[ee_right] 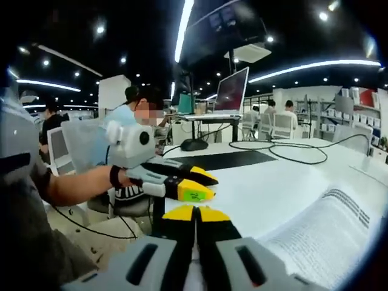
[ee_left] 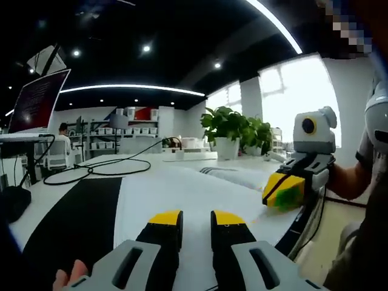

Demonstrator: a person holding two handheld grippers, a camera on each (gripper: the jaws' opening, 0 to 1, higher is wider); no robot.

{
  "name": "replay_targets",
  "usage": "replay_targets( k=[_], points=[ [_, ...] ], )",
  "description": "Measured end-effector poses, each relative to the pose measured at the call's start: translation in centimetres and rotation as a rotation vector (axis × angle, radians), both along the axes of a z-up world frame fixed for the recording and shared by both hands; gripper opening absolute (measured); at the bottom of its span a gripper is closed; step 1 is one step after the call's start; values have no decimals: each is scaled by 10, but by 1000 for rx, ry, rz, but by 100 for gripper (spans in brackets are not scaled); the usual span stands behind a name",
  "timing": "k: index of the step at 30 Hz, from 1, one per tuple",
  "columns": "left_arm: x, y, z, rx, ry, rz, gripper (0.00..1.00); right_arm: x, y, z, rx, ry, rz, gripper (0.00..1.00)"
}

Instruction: Flip through the bound document one page at a time

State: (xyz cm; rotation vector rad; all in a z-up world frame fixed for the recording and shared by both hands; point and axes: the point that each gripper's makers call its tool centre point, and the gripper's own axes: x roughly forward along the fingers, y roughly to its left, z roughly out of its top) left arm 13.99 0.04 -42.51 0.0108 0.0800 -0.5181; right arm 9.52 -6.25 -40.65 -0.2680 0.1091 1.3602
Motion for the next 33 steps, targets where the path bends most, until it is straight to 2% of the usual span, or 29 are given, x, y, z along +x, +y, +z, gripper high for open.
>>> replay_targets(
  k=[2, 4, 7, 10, 15, 19, 23, 30, 33],
  points=[
    [0, 0, 0, 0, -2, 1, 20, -3, -6, -1, -33, -131, 46, 1],
    [0, 0, 0, 0, -3, 1, 20, -9, -9, -2, -46, -205, 94, 1],
    [0, 0, 0, 0, -3, 0, 20, -8, -14, -9, -90, -257, 131, 1],
    [0, -1, 0, 0, -3, -1, 20, 2, -16, -12, -119, -265, 118, 1],
    [1, -1, 0, -4, 2, -2, 20, 30, -22, -13, -118, -191, 46, 1],
    [1, -2, 0, -3, 1, -2, 20, 41, -22, -14, -116, -182, 32, 1],
    [2, -2, 0, -3, 1, 1, 20, 52, -23, -13, -155, -249, 31, 1],
    [3, -2, 0, -5, 3, 1, 20, 85, -26, -9, -183, -284, -18, 1],
    [4, -2, 1, -5, 3, 1, 20, 99, -28, -9, -182, -267, -29, 1]
  ],
)
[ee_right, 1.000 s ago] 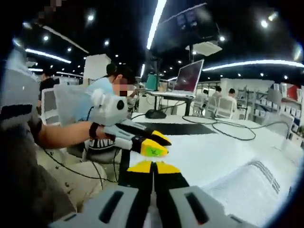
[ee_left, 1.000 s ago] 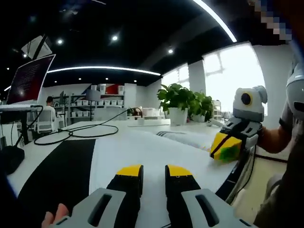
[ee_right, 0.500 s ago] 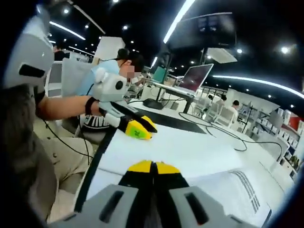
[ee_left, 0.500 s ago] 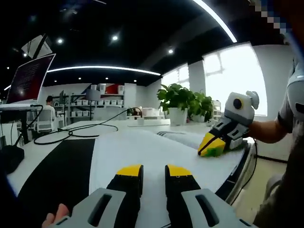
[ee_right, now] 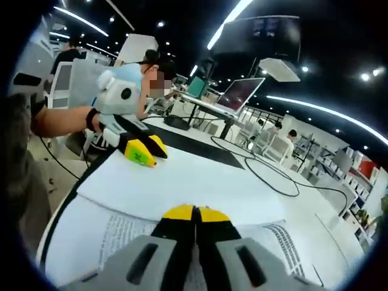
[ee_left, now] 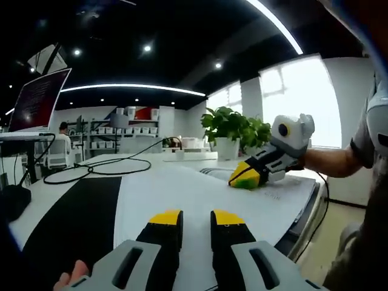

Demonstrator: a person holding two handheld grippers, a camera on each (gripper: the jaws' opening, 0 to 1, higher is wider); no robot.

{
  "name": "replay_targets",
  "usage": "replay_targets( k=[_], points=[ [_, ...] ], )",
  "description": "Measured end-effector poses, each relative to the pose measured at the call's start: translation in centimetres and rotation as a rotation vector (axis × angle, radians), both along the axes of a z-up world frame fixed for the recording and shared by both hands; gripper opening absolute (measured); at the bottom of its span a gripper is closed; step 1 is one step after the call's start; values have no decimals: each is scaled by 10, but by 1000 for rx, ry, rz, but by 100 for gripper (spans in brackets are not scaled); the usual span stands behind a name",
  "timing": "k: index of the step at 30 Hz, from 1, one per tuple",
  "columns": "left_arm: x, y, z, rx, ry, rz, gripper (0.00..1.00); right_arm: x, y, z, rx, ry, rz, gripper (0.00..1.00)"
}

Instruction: Flip through the bound document one page at a time

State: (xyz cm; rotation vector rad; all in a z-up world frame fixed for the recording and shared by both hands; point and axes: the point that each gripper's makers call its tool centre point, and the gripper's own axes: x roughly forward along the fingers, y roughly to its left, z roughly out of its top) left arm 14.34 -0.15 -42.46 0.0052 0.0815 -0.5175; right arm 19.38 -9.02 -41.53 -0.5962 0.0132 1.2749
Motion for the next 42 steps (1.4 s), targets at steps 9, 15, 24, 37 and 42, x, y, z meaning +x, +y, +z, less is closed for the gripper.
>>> replay_targets(
  k=[9, 15, 24, 37, 42],
  points=[
    [0, 0, 1, -1, 1, 2, 20, 50, -6, 1, -35, -58, -72, 1],
    [0, 0, 0, -1, 1, 3, 20, 67, -6, -1, -2, 33, -93, 1],
    [0, 0, 0, -2, 2, 2, 20, 107, -8, -5, 12, 70, -164, 1],
    [-1, -1, -1, -1, 1, 2, 20, 146, -10, -8, 21, 80, -239, 1],
    [-1, -1, -1, -1, 0, 2, 20, 157, -11, -9, 33, 75, -267, 1]
  ],
)
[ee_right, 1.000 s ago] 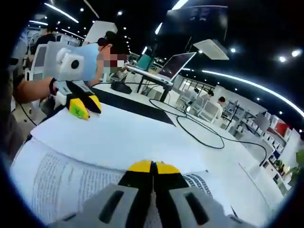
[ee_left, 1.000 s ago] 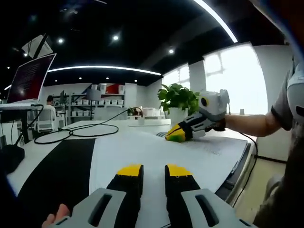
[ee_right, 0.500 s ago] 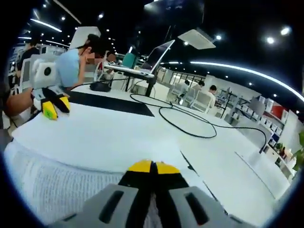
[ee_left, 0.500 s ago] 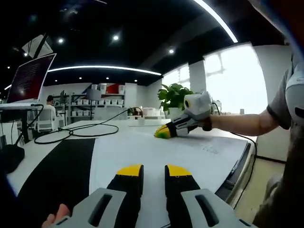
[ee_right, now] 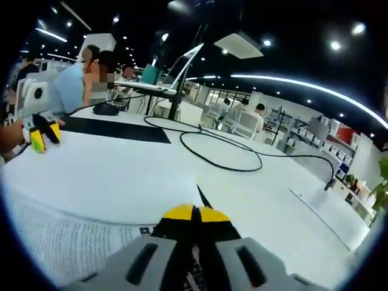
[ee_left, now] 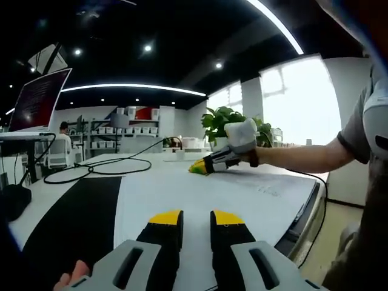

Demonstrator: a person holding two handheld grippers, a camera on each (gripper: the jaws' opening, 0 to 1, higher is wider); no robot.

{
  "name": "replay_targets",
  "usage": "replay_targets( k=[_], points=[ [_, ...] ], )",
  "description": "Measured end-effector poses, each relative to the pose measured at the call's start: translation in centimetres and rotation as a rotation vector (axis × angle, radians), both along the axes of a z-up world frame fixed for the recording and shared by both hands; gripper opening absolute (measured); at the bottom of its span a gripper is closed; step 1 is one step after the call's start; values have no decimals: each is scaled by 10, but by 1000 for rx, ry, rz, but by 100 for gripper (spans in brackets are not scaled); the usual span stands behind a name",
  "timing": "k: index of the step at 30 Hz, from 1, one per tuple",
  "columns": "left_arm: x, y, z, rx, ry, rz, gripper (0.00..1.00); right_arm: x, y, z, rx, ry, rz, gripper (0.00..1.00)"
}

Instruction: Flip through the bound document one page at a time

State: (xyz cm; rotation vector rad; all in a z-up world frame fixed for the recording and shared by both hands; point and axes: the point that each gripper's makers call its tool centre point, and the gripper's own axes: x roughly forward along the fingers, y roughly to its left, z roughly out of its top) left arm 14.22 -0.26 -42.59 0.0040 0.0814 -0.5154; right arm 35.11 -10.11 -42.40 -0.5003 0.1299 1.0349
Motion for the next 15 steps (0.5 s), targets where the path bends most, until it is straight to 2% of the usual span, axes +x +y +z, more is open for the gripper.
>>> replay_targets(
  k=[6, 11, 15],
  points=[
    [0, 0, 0, 0, 0, 0, 20, 7, -2, 0, 23, 3, -34, 1],
    [0, 0, 0, 0, -1, 0, 20, 5, -2, 2, 18, -23, -50, 1],
    [0, -1, 0, -2, 1, -6, 20, 7, -7, 2, 48, 9, -74, 1]
  ],
)
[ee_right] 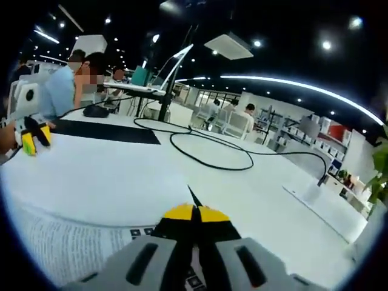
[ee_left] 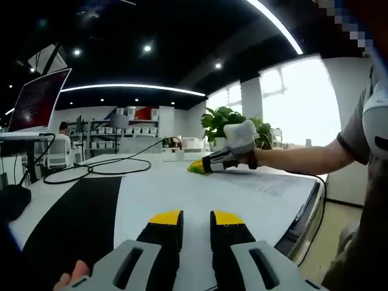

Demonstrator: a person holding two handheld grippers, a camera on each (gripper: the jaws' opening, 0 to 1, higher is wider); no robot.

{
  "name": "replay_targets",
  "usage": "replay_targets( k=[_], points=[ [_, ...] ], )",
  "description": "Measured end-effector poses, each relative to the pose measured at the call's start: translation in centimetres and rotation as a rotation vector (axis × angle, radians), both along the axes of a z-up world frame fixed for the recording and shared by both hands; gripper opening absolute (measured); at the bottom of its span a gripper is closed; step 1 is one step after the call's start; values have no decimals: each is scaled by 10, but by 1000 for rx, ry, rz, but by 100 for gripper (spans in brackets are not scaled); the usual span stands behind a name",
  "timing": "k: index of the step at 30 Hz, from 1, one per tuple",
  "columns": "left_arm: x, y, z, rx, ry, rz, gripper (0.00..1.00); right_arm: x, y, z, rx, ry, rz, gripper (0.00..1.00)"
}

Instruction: Flip through the bound document one page at a time

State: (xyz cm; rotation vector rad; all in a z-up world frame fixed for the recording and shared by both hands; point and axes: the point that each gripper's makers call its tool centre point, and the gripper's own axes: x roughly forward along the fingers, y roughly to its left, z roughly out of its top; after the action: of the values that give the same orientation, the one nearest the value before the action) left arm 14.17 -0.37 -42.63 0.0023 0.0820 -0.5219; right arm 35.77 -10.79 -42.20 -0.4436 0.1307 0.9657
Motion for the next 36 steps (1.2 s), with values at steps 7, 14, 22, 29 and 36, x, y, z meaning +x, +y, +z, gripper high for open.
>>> replay_targets(
  k=[7, 14, 22, 29, 36],
  points=[
    [1, 1, 0, 2, -1, 7, 18, -15, 2, 1, 38, 23, 31, 1],
    [2, 1, 1, 2, -2, 8, 18, -53, 6, 3, 56, 34, 109, 1],
    [2, 2, 1, 3, -3, 8, 18, -77, 6, 7, 86, 47, 176, 1],
    [3, 2, 1, 3, -2, 8, 18, -96, 6, 11, 99, 56, 231, 1],
    [4, 3, 3, 1, -1, 7, 18, -135, 7, 13, 91, 23, 303, 1]
  ],
)
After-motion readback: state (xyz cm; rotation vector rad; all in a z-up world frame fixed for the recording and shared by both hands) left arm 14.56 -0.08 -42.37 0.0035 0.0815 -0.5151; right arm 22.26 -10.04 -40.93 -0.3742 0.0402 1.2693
